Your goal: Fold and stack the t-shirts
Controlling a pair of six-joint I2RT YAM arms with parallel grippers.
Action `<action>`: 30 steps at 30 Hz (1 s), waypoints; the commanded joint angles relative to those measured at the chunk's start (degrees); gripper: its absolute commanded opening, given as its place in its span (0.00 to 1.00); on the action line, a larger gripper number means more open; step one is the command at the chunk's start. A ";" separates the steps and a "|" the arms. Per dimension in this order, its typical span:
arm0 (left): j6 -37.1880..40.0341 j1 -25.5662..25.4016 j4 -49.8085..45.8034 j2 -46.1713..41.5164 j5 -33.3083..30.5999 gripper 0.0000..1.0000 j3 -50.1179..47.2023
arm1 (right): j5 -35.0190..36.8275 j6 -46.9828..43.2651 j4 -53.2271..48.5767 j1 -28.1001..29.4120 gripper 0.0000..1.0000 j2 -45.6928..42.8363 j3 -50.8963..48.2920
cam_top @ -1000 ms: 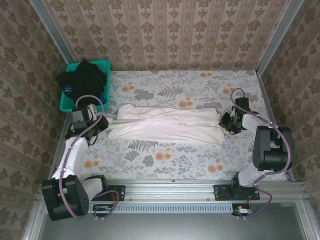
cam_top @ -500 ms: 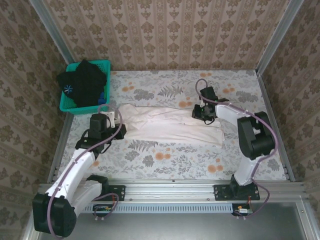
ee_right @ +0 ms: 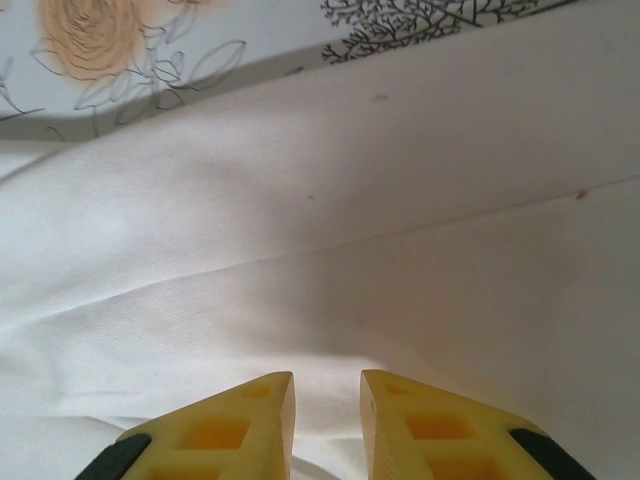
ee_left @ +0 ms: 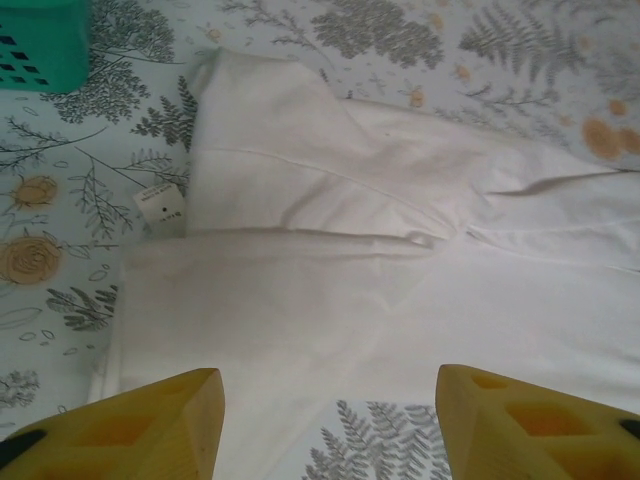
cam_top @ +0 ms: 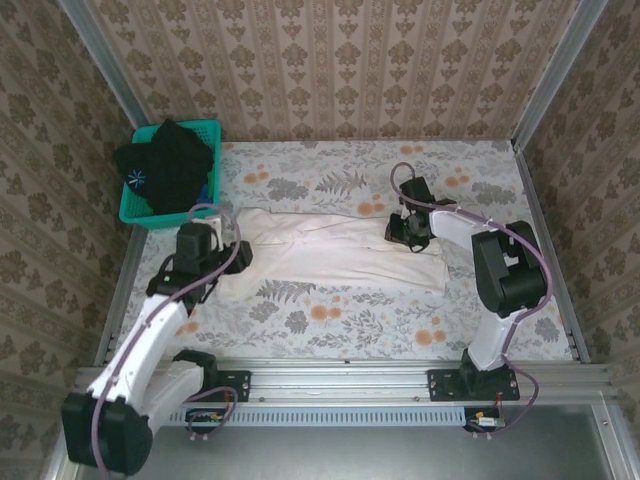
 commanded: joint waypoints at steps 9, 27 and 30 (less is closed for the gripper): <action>0.95 9.84 1.32 19.57 -0.56 0.48 5.16 | -0.41 0.49 0.86 0.06 0.27 -1.88 -2.43; 3.07 11.00 4.65 31.68 -1.06 0.18 11.42 | 0.45 0.14 1.07 0.04 0.26 -2.00 -3.32; 3.03 10.99 3.07 31.66 -3.31 0.34 11.55 | 0.29 0.02 0.95 0.03 0.27 -1.66 -2.99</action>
